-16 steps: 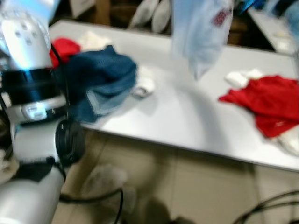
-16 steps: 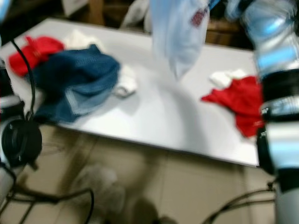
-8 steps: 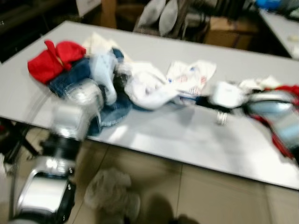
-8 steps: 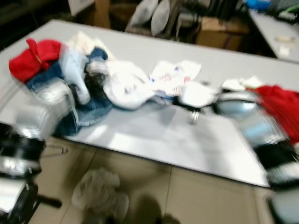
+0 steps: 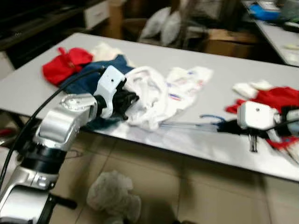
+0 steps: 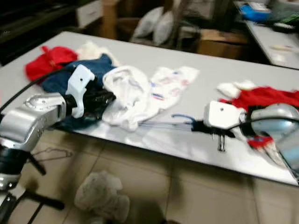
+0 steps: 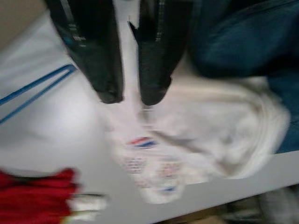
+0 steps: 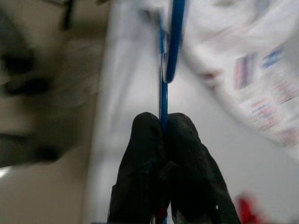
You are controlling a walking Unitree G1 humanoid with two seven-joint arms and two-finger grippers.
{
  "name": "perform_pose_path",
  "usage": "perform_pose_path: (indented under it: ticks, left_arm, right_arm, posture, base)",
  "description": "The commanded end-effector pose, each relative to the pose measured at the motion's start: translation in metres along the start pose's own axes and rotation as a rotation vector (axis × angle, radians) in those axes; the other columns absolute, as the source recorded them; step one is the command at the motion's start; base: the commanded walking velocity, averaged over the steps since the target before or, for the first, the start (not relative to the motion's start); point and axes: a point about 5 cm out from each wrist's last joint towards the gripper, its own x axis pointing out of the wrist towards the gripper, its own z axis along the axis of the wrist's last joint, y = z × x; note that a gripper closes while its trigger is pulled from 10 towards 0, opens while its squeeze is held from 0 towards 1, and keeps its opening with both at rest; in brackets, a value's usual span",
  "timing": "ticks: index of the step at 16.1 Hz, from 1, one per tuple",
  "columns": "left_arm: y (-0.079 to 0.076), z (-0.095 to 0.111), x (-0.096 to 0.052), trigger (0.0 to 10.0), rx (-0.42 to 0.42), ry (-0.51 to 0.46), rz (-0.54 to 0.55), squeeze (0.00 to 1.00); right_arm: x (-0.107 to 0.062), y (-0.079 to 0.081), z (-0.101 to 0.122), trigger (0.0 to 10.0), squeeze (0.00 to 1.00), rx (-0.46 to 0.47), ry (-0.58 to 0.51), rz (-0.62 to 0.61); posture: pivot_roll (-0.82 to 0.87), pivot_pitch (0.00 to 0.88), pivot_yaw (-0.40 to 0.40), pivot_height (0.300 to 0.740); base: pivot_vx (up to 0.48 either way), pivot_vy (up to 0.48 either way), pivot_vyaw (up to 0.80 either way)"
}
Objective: Hang hanger
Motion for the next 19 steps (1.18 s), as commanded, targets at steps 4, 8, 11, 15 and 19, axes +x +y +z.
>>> perform_pose_path:
  ticks: [4, 8, 11, 15, 19]
  left_arm:
    - [0.015, 0.009, -0.033, 10.0, -0.011, -0.032, -0.050, 1.00]
    - [0.037, 0.024, -0.056, 10.0, -0.105, -0.241, 0.071, 1.00]
    - [0.031, 0.039, -0.054, 10.0, -0.127, -0.416, 0.159, 0.00]
    - [-0.016, 0.029, -0.026, 10.0, -0.106, -0.468, 0.141, 0.00]
    - [-0.030, 0.053, -0.010, 10.0, -0.064, -0.590, 0.046, 0.00]
  right_arm:
    - [-0.030, 0.000, 0.003, 10.0, 0.00, 0.082, -0.009, -0.041]
    - [-0.045, 0.002, 0.015, 10.0, 0.00, 0.199, -0.195, -0.160]
    - [-0.037, 0.014, 0.018, 10.0, 0.00, 0.305, -0.267, -0.255]
    - [-0.009, 0.027, 0.021, 10.0, 0.00, 0.383, -0.320, -0.537]
    - [0.004, 0.017, 0.034, 10.0, 0.00, 0.342, -0.343, -0.514]
  posture:
    - [-0.02, 0.000, -0.006, 0.740]
    - [-0.01, 0.000, -0.022, 0.740]
    - [-0.01, 0.000, -0.034, 0.740]
    - [-0.03, 0.000, -0.031, 0.740]
    - [-0.05, 0.000, -0.006, 0.740]
  base:
    - [0.000, 0.000, 0.00]
    - [0.000, 0.000, 0.00]
    - [0.000, 0.000, 0.00]
    - [0.000, 0.000, 0.00]
    - [0.000, 0.000, 0.00]
